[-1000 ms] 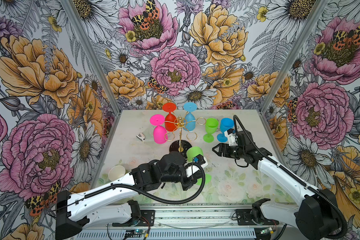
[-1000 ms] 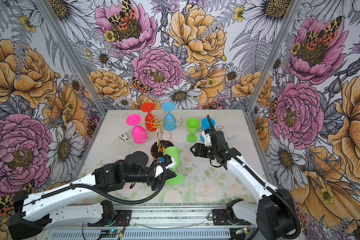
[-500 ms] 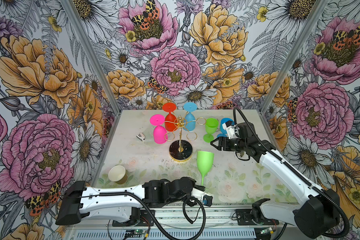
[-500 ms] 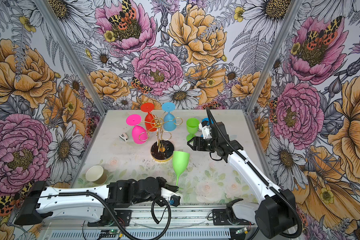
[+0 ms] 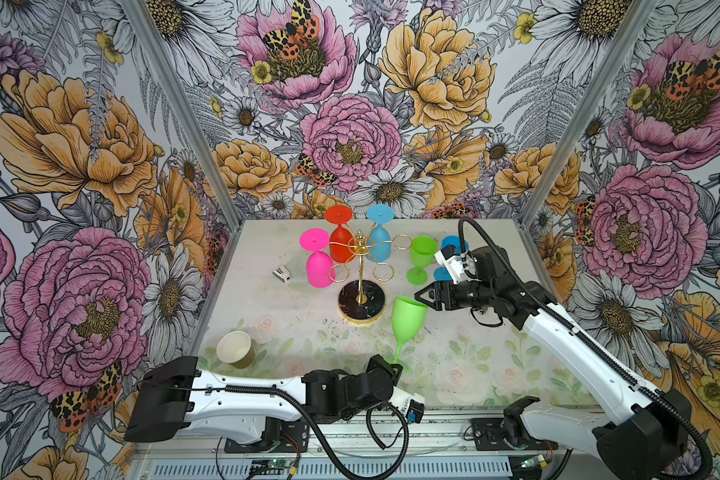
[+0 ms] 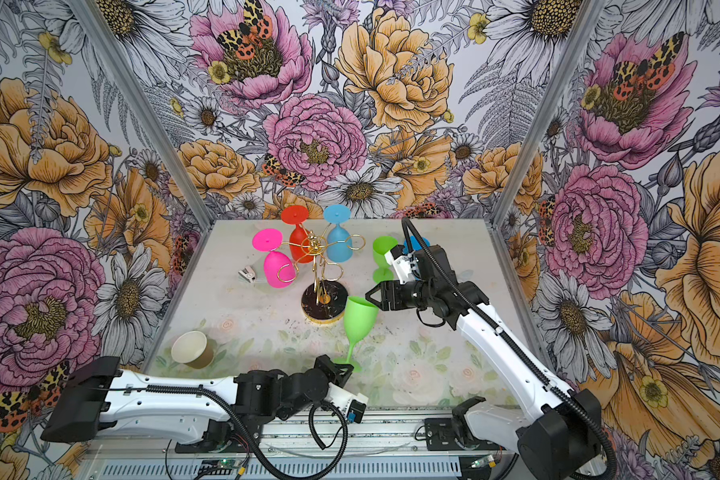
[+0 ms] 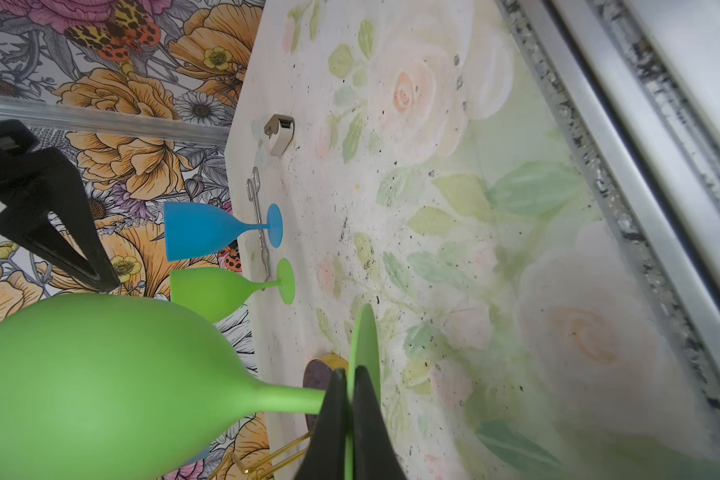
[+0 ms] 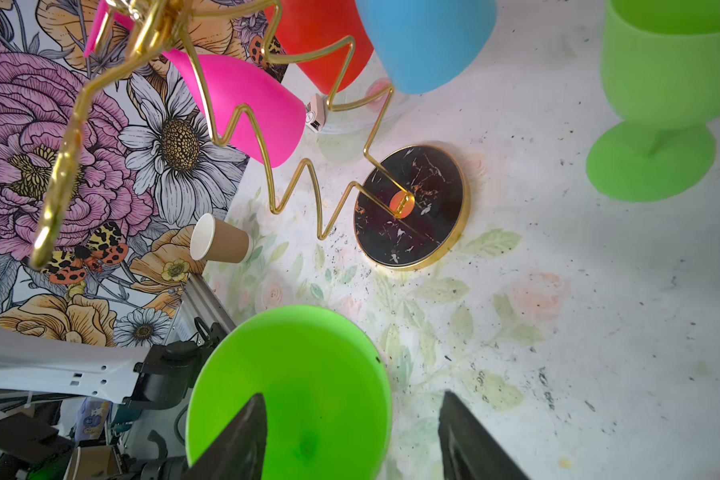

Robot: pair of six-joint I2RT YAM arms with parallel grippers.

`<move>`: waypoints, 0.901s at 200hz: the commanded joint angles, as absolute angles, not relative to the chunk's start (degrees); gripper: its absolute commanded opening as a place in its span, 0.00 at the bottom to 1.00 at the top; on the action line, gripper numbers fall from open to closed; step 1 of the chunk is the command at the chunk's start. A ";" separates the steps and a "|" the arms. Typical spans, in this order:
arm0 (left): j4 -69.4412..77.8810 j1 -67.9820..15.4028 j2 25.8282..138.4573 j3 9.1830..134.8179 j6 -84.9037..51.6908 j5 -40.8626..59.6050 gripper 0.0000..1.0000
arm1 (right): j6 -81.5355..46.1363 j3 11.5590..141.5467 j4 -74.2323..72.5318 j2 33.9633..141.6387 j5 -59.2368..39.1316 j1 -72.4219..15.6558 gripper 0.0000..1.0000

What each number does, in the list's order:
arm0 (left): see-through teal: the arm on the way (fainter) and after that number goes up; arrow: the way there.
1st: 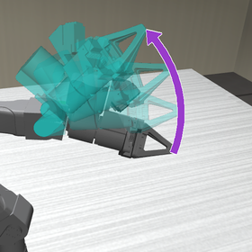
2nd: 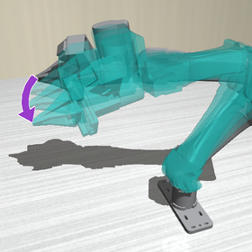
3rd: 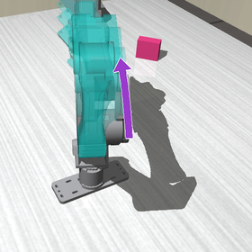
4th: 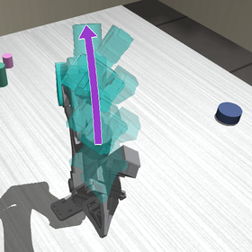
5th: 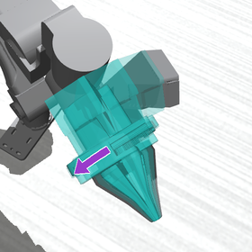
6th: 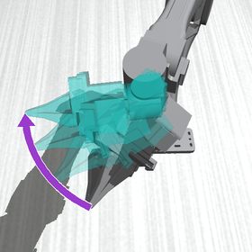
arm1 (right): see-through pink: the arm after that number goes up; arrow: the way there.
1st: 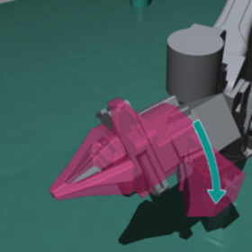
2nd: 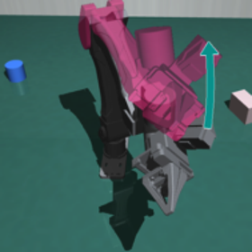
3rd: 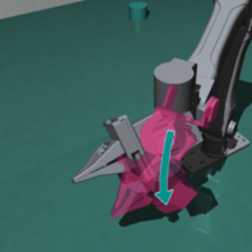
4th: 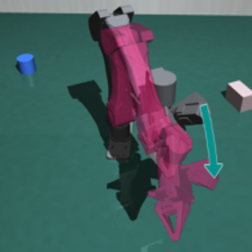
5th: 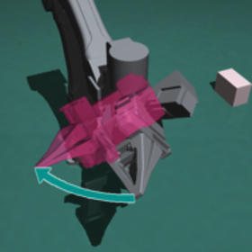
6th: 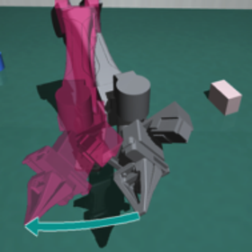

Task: Take the wine glass off the wine glass rack

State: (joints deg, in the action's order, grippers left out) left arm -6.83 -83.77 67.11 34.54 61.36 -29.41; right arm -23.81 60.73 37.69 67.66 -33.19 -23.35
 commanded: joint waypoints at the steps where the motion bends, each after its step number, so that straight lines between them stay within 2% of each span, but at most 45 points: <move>1: -0.71 -84.19 68.04 33.93 66.02 -34.45 0.00 | -21.92 63.01 40.33 68.29 -32.11 -23.65 0.64; 132: 10.09 -84.46 71.17 29.92 79.66 -42.44 0.00 | -21.45 66.22 41.92 72.57 -33.92 -24.48 0.44; 180: 11.61 -84.50 71.63 29.32 80.35 -43.89 0.00 | -20.73 67.45 42.95 72.99 -33.76 -24.51 0.34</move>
